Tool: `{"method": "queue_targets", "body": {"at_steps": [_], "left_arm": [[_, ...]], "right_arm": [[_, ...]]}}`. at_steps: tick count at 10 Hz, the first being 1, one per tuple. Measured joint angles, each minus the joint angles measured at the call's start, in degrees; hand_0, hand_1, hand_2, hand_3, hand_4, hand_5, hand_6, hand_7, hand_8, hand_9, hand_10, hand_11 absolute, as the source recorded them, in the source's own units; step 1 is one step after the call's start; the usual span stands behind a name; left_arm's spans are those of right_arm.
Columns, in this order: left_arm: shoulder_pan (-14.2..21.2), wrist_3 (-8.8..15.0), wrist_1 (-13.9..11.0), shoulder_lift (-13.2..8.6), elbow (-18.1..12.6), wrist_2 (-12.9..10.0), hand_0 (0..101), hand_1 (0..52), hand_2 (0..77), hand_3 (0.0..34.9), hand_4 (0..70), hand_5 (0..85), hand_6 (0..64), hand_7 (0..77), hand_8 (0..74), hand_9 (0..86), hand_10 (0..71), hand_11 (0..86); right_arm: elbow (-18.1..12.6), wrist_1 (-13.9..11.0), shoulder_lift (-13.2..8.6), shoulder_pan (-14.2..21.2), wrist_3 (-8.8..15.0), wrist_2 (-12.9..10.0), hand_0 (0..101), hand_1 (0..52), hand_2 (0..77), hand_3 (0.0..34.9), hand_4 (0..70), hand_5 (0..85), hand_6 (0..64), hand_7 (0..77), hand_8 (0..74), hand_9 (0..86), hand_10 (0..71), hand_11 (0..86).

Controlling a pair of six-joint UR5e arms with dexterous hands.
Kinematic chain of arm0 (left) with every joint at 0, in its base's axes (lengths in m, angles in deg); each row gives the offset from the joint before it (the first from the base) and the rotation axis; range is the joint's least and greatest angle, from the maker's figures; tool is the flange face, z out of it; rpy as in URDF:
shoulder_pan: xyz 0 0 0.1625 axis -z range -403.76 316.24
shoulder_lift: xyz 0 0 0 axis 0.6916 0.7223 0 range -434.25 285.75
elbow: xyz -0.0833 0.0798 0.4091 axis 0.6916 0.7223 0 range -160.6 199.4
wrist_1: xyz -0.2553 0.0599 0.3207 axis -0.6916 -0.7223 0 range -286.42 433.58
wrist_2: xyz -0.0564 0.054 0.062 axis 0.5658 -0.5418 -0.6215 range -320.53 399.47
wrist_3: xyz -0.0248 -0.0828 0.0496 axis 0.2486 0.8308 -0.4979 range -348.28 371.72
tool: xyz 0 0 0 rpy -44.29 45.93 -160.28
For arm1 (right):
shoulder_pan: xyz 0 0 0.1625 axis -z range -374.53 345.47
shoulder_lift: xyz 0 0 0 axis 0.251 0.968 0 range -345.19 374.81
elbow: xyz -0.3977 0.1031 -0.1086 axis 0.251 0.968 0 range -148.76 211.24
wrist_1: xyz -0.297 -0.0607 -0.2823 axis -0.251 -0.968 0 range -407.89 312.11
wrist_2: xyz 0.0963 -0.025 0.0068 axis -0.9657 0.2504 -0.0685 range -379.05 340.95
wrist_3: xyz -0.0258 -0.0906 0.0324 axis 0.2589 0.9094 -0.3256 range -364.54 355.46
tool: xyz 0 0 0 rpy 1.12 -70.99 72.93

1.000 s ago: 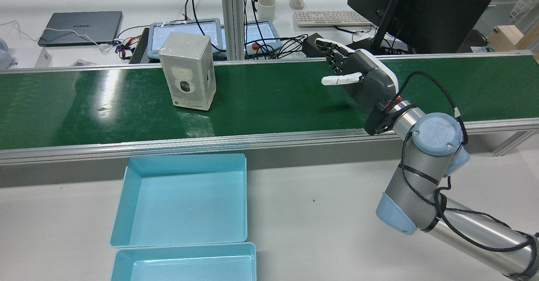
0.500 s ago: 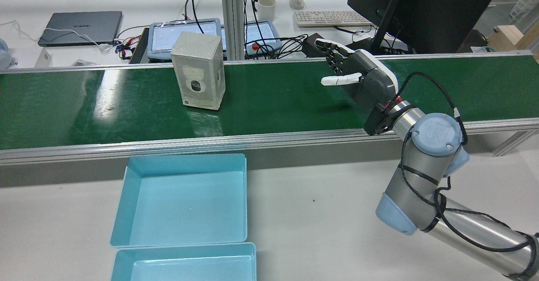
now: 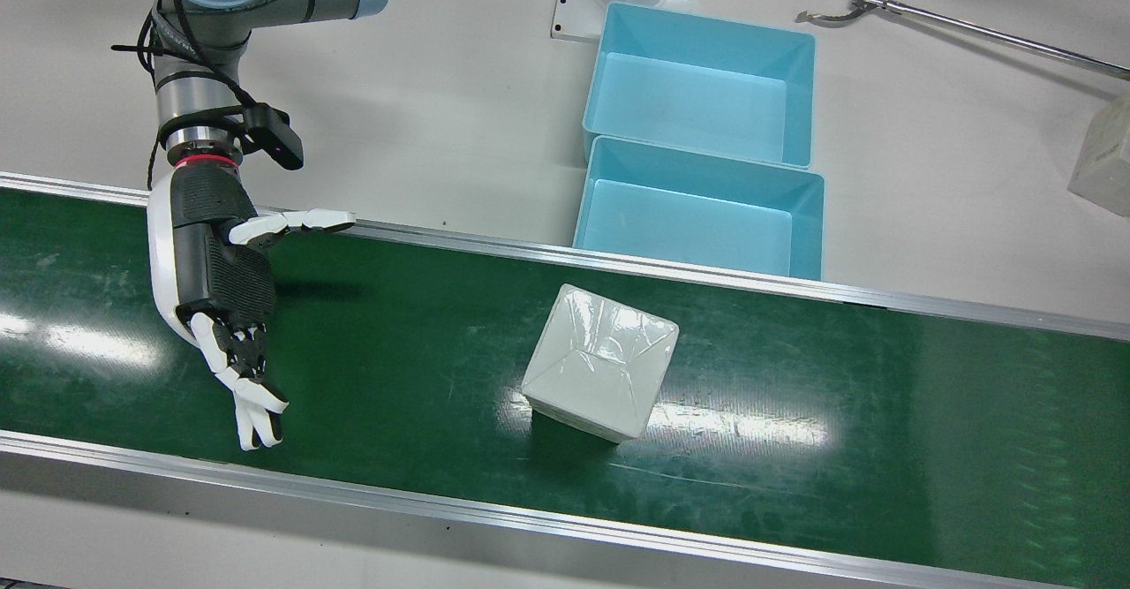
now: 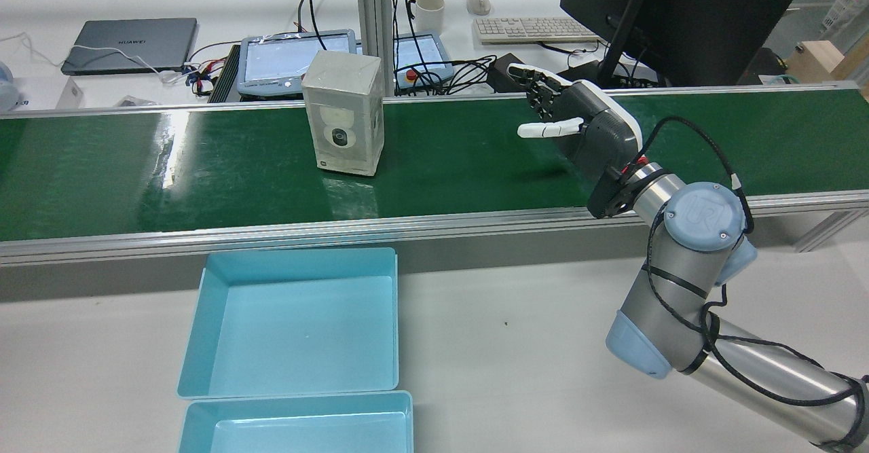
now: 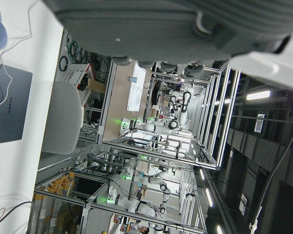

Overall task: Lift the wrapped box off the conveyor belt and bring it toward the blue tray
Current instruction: 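Wait with the open right hand as the wrapped white box approaches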

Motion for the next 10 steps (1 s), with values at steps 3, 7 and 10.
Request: {"method": "queue_targets", "body": {"at_steps": [3,7,10], "left_arm": [[0.0,0.0,0.0,0.0,0.0,0.0,0,0.0,1.1,0.0,0.0,1.1,0.5,0.5,0.5,0.0,0.5,0.5],[0.0,0.0,0.0,0.0,0.0,0.0,0,0.0,1.1,0.0,0.0,1.1,0.5,0.5,0.5,0.0,0.5,0.5],[0.0,0.0,0.0,0.0,0.0,0.0,0,0.0,1.1,0.0,0.0,1.1,0.5,0.5,0.5,0.0,0.5,0.5]], "right_arm": [[0.5,0.0,0.0,0.1,0.0,0.0,47,14.2,12.0,0.0,10.9,19.1,3.3,2.7,1.1,4.9,0.0,1.1],[0.7,0.0,0.0,-0.2,-0.3,0.0,47,14.2,10.4,0.0,7.6,16.9,0.5,2.7,0.0,3.8,0.0,1.1],[0.5,-0.2,0.1,-0.5,-0.5,0.0,48,16.4,14.2,0.0,9.3,19.1,2.2,2.7,0.5,3.8,0.0,1.1]]}}
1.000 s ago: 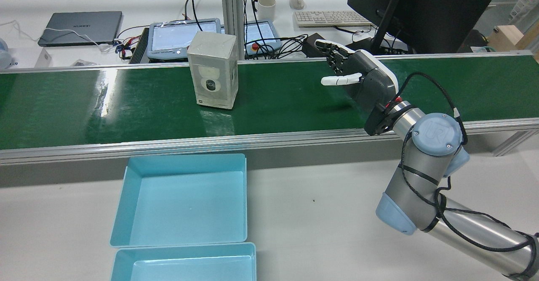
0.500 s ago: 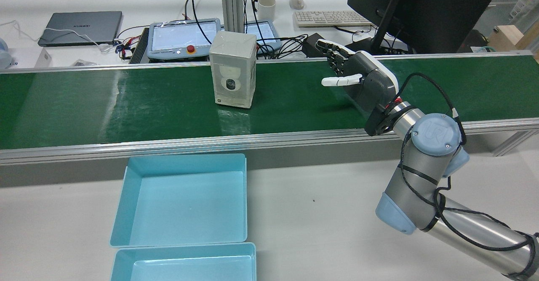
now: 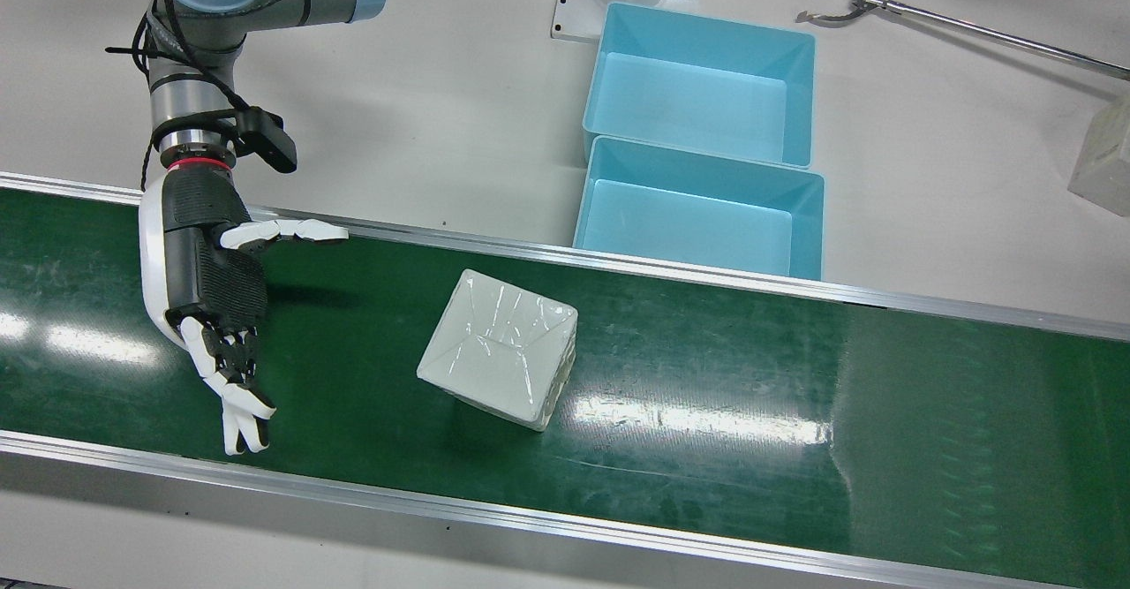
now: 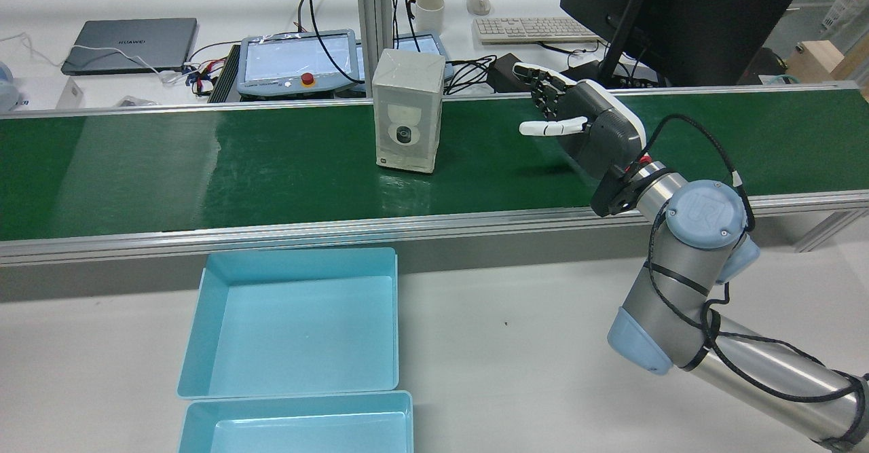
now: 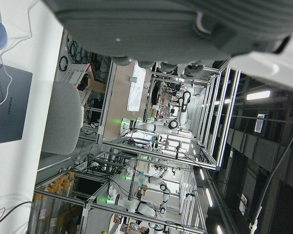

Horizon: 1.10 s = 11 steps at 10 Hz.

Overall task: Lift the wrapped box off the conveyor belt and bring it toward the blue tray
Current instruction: 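Wait with the open right hand as the wrapped white box approaches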

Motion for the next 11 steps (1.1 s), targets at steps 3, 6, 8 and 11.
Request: {"method": "queue_targets", "body": {"at_steps": [3,6,8,11], "left_arm": [[0.0,0.0,0.0,0.0,0.0,0.0,0,0.0,0.5,0.0,0.0,1.1,0.5,0.5,0.5,0.0,0.5,0.5],[0.0,0.0,0.0,0.0,0.0,0.0,0,0.0,1.1,0.0,0.0,1.1,0.5,0.5,0.5,0.5,0.5,0.5],[0.0,0.0,0.0,0.0,0.0,0.0,0,0.0,1.1,0.0,0.0,1.1,0.5,0.5,0.5,0.5,0.5,0.5],[0.0,0.0,0.0,0.0,0.0,0.0,0,0.0,1.1,0.0,0.0,1.1,0.5,0.5,0.5,0.0,0.5,0.5]], "right_arm": [[0.0,-0.1,0.0,-0.1,0.1,0.1,48,16.4,14.7,0.0,9.3,19.1,2.2,2.7,1.1,3.8,0.0,1.1],[0.1,-0.2,-0.1,0.1,0.2,0.2,48,16.4,14.7,0.0,10.4,19.1,3.3,2.7,1.1,3.8,0.0,1.1],[0.2,-0.2,-0.1,0.2,0.2,0.2,48,16.4,14.7,0.0,10.4,19.1,3.3,2.7,1.1,3.8,0.0,1.1],[0.3,-0.2,-0.1,0.3,0.3,0.2,48,16.4,14.7,0.0,10.9,19.1,3.3,3.8,1.1,3.8,0.0,1.1]]}}
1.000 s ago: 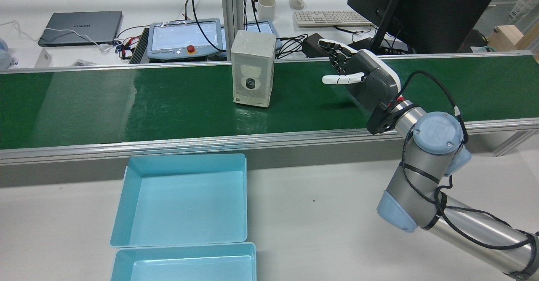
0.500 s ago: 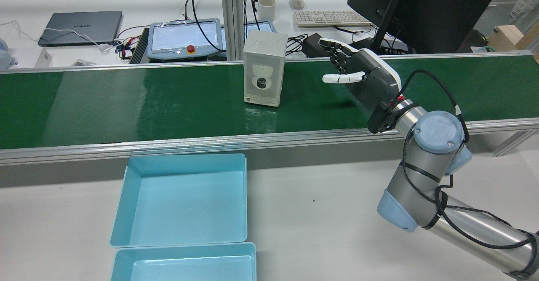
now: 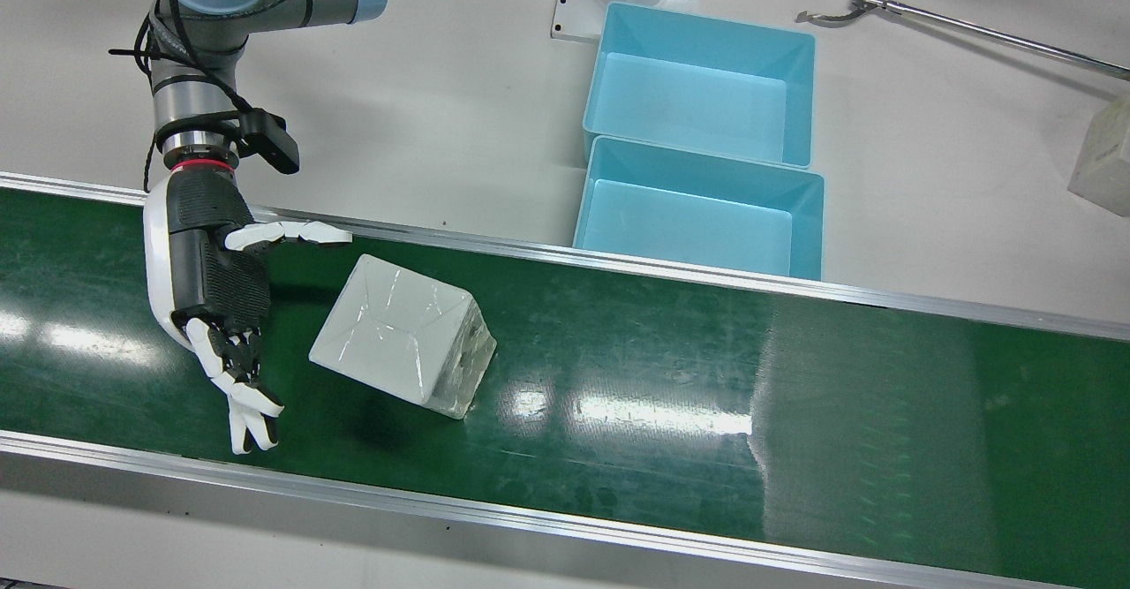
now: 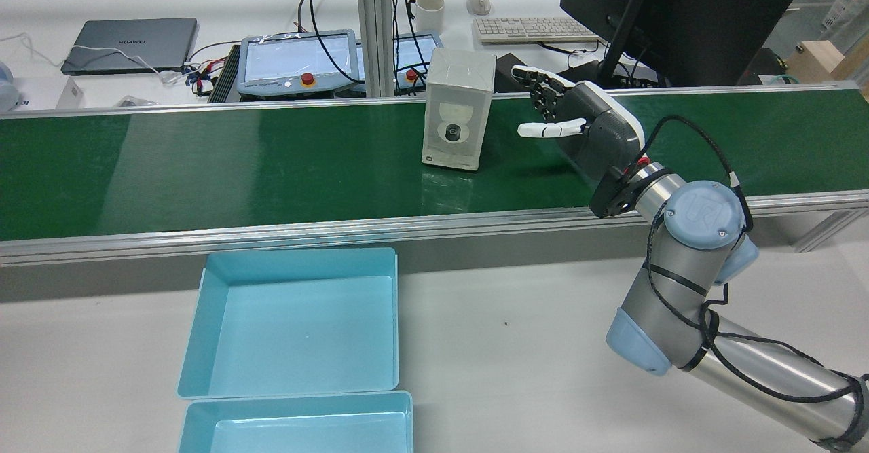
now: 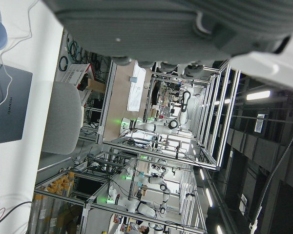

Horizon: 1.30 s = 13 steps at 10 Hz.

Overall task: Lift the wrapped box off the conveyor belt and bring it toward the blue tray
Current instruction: 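Wait with the open right hand as the wrapped white box approaches, then close the right hand fingers around the wrapped white box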

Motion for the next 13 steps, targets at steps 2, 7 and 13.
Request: {"method": "queue_targets", "body": {"at_steps": [2,7,13], "left_arm": [[0.0,0.0,0.0,0.0,0.0,0.0,0,0.0,1.1,0.0,0.0,1.1,0.5,0.5,0.5,0.0,0.5,0.5],[0.0,0.0,0.0,0.0,0.0,0.0,0,0.0,1.1,0.0,0.0,1.1,0.5,0.5,0.5,0.5,0.5,0.5],[0.0,0.0,0.0,0.0,0.0,0.0,0,0.0,1.1,0.0,0.0,1.1,0.5,0.5,0.5,0.0,0.5,0.5]], "right_arm": [[0.1,0.0,0.0,0.0,0.1,0.0,48,16.4,14.7,0.0,10.9,19.1,3.3,3.8,1.1,3.8,0.0,1.1],[0.6,-0.1,0.1,0.0,0.2,-0.2,48,16.4,14.7,0.0,10.9,19.1,3.3,3.8,1.1,3.8,0.0,1.1],[1.3,-0.1,0.0,0.0,0.1,-0.2,48,16.4,14.7,0.0,10.9,19.1,3.3,3.8,1.1,3.8,0.0,1.1]]}}
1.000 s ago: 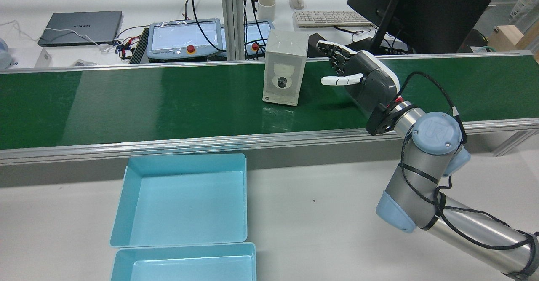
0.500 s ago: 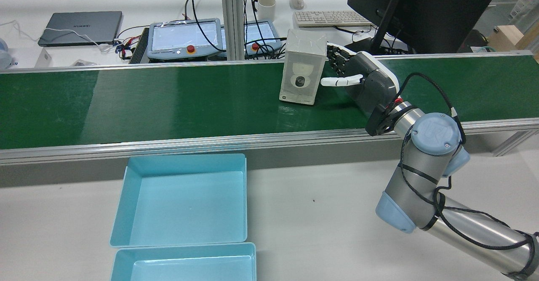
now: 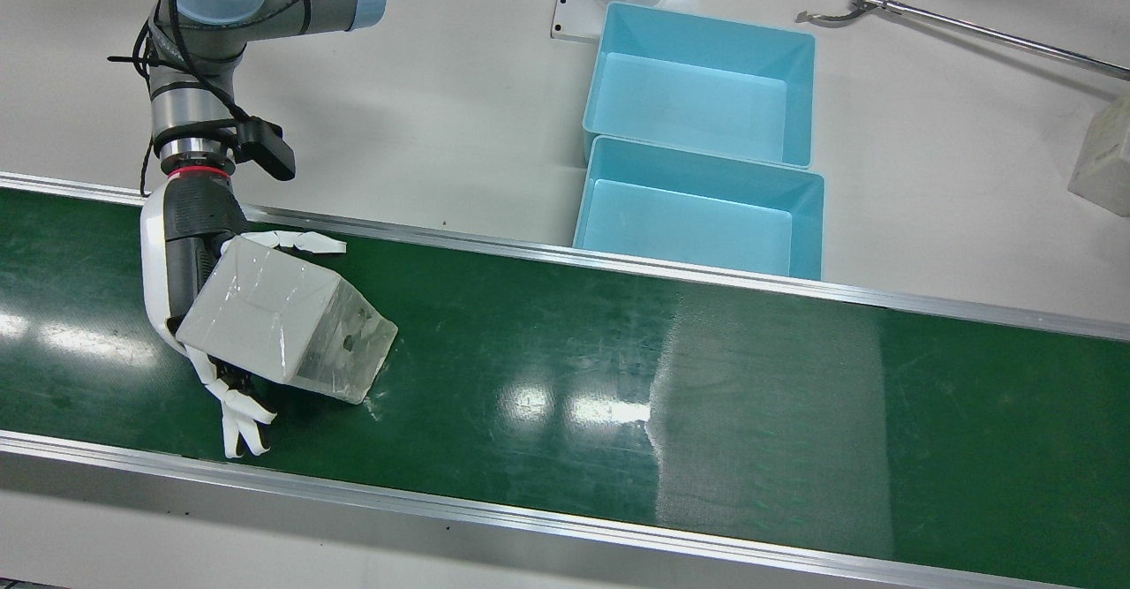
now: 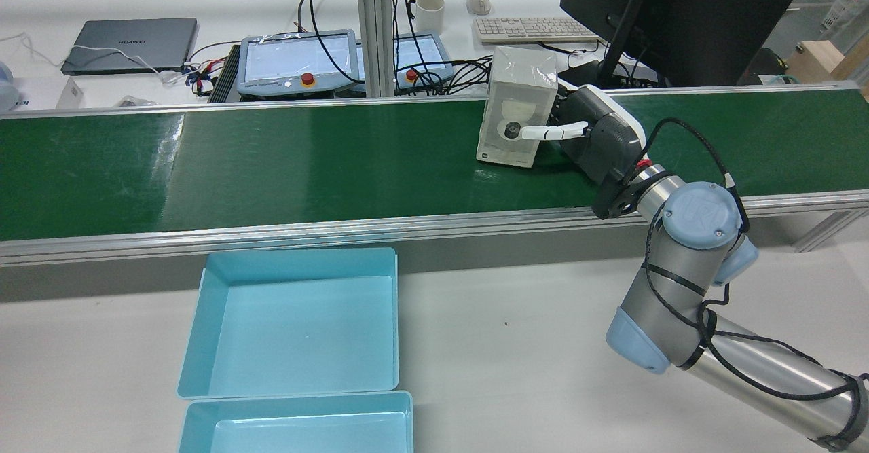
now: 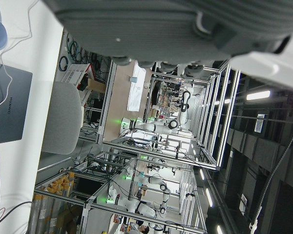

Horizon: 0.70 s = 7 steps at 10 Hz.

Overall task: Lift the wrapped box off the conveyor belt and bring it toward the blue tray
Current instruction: 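Close the right hand fingers around the wrapped white box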

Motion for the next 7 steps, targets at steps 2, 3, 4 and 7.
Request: {"method": "queue_targets", "body": {"at_steps": [2,3,4,7], "left_arm": [[0.0,0.0,0.0,0.0,0.0,0.0,0,0.0,1.1,0.0,0.0,1.1,0.5,0.5,0.5,0.5,0.5,0.5],[0.0,0.0,0.0,0.0,0.0,0.0,0,0.0,1.1,0.0,0.0,1.1,0.5,0.5,0.5,0.0,0.5,0.5],[0.0,0.0,0.0,0.0,0.0,0.0,0,0.0,1.1,0.0,0.0,1.1,0.5,0.5,0.5,0.0,0.5,0.5],[0.0,0.0,0.0,0.0,0.0,0.0,0,0.0,1.1,0.0,0.0,1.1,0.5,0.5,0.5,0.0,0.0,0.5]], "right_arm": [[0.0,0.0,-0.1,0.0,0.0,0.0,48,21.3,23.5,0.0,12.0,30.5,9.8,13.1,6.5,10.9,0.0,1.1],[0.0,-0.2,-0.2,0.0,0.0,0.0,48,21.3,23.5,0.0,12.0,30.5,9.8,13.1,6.5,10.9,0.0,1.1],[0.0,-0.6,-0.5,-0.1,0.0,0.0,48,21.3,23.5,0.0,12.0,30.5,9.8,13.1,6.5,10.9,0.0,1.1],[-1.6,-4.8,-3.1,-1.9,0.0,0.4,46,4.9,36.0,0.0,16.4,55.1,33.3,34.4,42.5,42.0,36.5,32.7]]}}
